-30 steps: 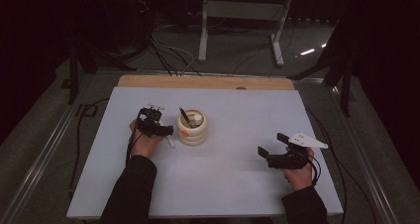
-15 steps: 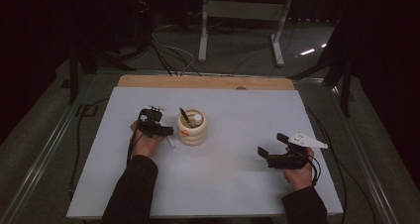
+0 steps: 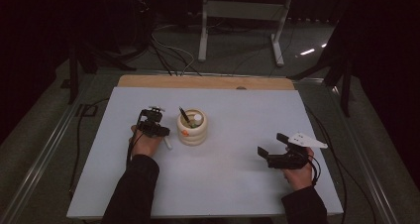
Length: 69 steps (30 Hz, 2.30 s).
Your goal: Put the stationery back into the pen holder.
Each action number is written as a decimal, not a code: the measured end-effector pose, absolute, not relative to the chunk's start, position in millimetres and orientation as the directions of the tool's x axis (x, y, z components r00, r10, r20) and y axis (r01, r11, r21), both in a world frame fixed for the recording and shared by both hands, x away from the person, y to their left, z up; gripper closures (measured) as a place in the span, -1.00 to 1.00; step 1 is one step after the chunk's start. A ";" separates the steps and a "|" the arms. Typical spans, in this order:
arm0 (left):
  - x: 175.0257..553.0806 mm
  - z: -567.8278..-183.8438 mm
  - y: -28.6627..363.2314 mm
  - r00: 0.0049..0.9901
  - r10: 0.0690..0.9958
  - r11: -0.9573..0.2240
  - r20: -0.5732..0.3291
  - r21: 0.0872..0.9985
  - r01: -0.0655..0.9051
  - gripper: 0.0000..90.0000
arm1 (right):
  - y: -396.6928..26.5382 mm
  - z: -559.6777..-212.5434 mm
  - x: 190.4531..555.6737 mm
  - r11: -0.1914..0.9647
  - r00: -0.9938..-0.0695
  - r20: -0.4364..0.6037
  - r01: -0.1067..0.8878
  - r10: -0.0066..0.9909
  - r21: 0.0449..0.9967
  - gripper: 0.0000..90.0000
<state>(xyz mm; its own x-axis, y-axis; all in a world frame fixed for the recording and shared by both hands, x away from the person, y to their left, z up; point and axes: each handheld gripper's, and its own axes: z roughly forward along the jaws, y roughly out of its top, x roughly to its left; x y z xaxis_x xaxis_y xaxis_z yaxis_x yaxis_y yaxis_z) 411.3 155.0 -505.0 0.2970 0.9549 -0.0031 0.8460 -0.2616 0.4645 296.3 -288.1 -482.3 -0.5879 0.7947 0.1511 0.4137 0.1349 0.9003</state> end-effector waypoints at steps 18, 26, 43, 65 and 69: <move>413.2 -500.4 159.4 0.319 0.948 -0.287 -0.001 0.437 0.853 0.77 | -288.3 -482.6 296.6 0.133 -0.586 0.153 0.417 0.796 0.899 -0.99; 408.5 -489.4 165.8 0.330 0.943 -0.267 -0.034 0.511 0.817 0.77 | -287.7 -483.0 296.8 0.136 -0.587 0.154 0.419 0.795 0.898 -0.99; 402.7 -466.2 168.3 0.341 0.939 -0.240 -0.043 0.630 0.739 0.76 | -288.1 -482.9 296.7 0.134 -0.585 0.154 0.420 0.796 0.898 -0.99; 396.3 -440.9 164.6 0.388 0.921 -0.237 -0.044 0.728 0.644 0.76 | -287.4 -483.0 296.5 0.135 -0.586 0.155 0.421 0.796 0.897 -0.99; 395.7 -437.8 165.8 0.399 0.915 -0.230 -0.055 0.743 0.629 0.76 | -287.3 -483.0 296.6 0.135 -0.586 0.155 0.421 0.795 0.897 -0.99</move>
